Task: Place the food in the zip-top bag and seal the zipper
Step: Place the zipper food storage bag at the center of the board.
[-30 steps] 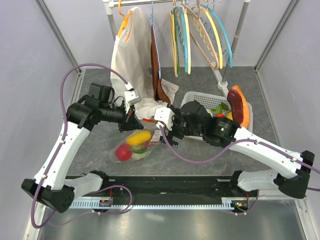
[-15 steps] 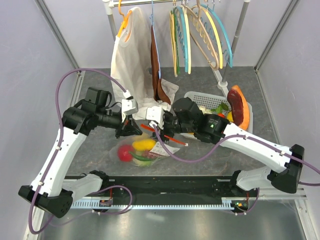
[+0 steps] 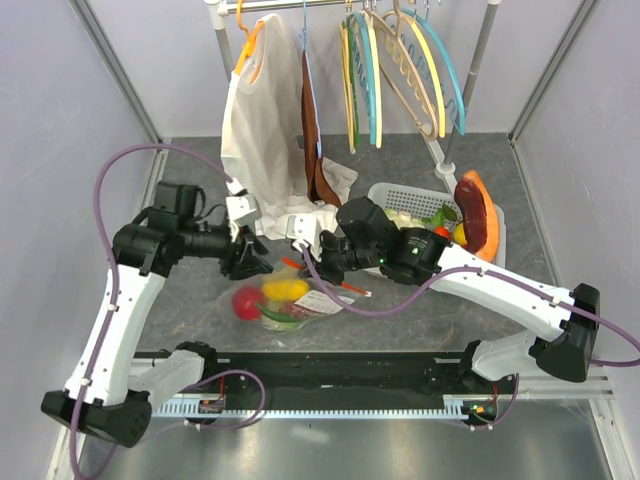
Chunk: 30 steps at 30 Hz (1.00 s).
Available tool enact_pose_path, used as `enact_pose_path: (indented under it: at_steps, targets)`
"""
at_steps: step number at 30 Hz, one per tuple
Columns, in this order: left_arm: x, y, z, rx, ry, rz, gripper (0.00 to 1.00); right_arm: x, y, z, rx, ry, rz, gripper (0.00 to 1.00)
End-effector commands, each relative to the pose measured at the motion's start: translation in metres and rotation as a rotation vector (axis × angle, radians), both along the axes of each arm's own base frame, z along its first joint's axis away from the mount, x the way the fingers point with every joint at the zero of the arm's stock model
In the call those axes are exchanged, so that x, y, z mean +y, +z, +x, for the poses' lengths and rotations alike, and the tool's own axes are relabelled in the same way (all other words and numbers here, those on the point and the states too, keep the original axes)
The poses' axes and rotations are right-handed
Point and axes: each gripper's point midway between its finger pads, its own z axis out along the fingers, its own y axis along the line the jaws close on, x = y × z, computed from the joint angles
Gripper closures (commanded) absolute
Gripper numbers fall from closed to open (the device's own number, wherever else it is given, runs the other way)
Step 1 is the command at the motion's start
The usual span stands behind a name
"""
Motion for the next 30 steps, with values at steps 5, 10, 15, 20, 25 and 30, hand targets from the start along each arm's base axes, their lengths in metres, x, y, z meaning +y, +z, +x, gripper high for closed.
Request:
enact_pose_path:
  at_steps: [5,10,15,20,25,30]
  targets:
    - [0.071,-0.056,0.007,0.052,0.232,0.097,0.37,0.005,0.033,0.002,0.04,-0.088,0.129,1.0]
    - [0.1,-0.088,0.011,0.11,0.27,0.125,0.33,0.005,0.031,0.005,0.029,-0.093,0.125,1.0]
    - [0.114,-0.113,0.027,0.118,0.279,0.143,0.17,0.004,0.033,0.003,0.014,-0.073,0.128,1.0]
    - [0.121,-0.129,0.049,0.11,0.324,0.146,0.18,0.005,0.033,0.001,0.01,-0.054,0.126,1.0]
    - [0.121,-0.139,0.053,0.185,0.316,0.1,0.25,0.004,0.033,0.0,0.002,-0.044,0.121,1.0]
    - [0.113,-0.145,0.04,0.269,0.274,0.028,0.26,0.004,0.033,-0.001,-0.005,-0.034,0.12,1.0]
